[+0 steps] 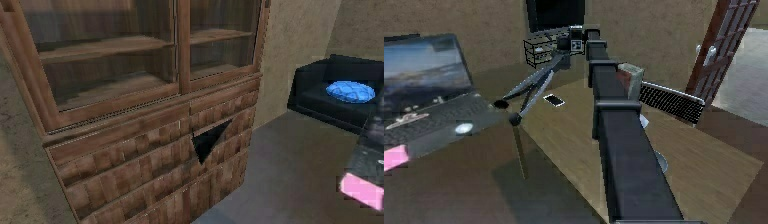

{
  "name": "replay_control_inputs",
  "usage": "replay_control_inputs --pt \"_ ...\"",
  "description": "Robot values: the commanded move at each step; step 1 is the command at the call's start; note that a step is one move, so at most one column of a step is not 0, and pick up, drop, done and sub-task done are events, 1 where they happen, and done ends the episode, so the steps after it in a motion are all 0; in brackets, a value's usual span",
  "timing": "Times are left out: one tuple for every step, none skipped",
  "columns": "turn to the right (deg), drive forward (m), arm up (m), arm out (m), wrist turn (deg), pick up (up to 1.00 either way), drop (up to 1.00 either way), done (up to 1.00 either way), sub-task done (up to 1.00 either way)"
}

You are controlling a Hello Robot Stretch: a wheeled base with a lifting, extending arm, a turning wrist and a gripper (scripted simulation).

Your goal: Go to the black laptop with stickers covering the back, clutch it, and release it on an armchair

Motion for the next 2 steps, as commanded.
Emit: replay_control_inputs --pt "0.0 0.0 0.0 -0.48 0.0 0.0 0.0 0.0 0.0" --pt "-45.0 0.0 0.0 0.0 0.0 0.0 0.0 0.0 0.0"
